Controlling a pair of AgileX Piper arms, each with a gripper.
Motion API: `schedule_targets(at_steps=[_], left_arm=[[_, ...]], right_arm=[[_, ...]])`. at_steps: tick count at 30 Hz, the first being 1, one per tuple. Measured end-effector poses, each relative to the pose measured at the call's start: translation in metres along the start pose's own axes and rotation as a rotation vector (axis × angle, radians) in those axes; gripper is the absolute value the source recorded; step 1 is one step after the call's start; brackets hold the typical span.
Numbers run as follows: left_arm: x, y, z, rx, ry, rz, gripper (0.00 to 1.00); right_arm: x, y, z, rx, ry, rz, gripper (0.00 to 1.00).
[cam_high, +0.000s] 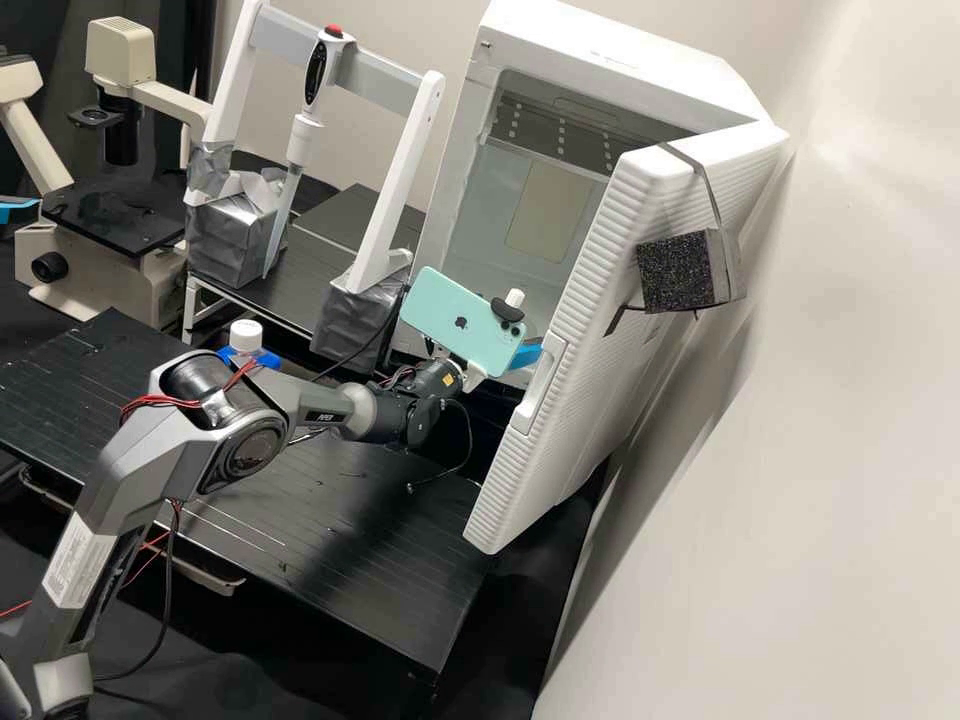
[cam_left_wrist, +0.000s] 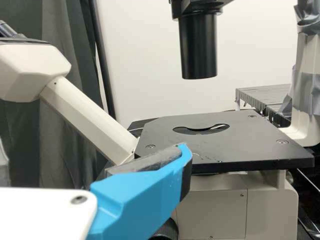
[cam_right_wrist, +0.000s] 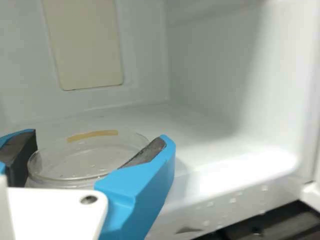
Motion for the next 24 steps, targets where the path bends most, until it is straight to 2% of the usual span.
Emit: schedule_targets(at_steps=[5,12,24], left_arm=[[0.0,0.0,0.0,0.0,0.0,0.0,1.0],[0.0,0.0,0.0,0.0,0.0,0.0,1.0],[0.0,0.0,0.0,0.0,0.0,0.0,1.0]], right_arm=[[-0.001,0.016,0.005,0.02,-0.028,0.025,0.0],[-0.008,0.032,0.004,0.038,-0.028,0.06,0.0],[-0.033,0.025,0.003,0.049,-0.004,0.054,0.0]])
